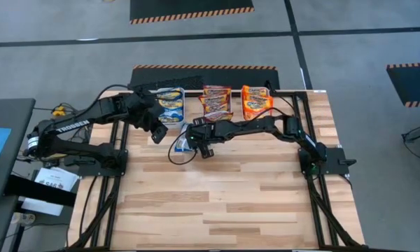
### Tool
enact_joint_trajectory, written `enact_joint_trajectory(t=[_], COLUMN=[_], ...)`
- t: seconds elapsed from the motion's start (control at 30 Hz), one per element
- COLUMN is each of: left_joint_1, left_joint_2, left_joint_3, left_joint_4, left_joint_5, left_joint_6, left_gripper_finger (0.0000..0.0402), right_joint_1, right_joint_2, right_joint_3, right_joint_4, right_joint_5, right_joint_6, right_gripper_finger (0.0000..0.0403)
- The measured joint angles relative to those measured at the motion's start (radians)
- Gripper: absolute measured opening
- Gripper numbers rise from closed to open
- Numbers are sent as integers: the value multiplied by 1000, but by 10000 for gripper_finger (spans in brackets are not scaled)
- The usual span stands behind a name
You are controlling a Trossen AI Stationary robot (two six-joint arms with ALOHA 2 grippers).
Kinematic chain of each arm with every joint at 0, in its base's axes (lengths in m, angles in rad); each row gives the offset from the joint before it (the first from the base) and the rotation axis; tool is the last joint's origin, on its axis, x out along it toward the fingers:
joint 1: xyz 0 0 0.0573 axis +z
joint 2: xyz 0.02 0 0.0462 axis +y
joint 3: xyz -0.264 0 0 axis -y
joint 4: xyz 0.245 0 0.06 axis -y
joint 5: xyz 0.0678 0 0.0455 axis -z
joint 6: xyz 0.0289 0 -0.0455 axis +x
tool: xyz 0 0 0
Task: Sort Maruchan noodles
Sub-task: Put the blue noodle pack into the left white bin
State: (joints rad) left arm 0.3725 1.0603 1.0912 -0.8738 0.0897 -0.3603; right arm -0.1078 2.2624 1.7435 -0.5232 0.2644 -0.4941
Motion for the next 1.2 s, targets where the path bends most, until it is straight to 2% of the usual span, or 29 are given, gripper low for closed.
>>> enact_joint_trajectory(t=[0.17, 0.33, 0.43, 0.63, 0.87, 1.0, 1.2], left_joint_1=[0, 0, 0, 0, 0, 1, 22], left_joint_2=[0, 0, 0, 0, -5, -37, -110], left_joint_3=[0, 0, 0, 0, 0, 0, 0], left_joint_4=[0, 0, 0, -2, -5, -5, -6], left_joint_5=[-1, -1, -1, 0, -15, -86, -98], left_joint_6=[14, 29, 34, 53, 83, 113, 151], left_gripper_finger=[0, 0, 0, 0, 0, 0, 0], right_joint_1=[0, 3, 3, 0, -3, -14, -27], right_joint_2=[-3, -19, -33, -37, -39, -40, -40], right_joint_3=[2, 0, 26, 183, 373, 446, 489], right_joint_4=[-19, -62, -146, -383, -556, -594, -587], right_joint_5=[-25, -30, -39, -124, -194, -198, -212], right_joint_6=[0, 0, 27, 115, 237, 298, 370], right_gripper_finger=[9, 6, 5, 5, 5, 5, 5])
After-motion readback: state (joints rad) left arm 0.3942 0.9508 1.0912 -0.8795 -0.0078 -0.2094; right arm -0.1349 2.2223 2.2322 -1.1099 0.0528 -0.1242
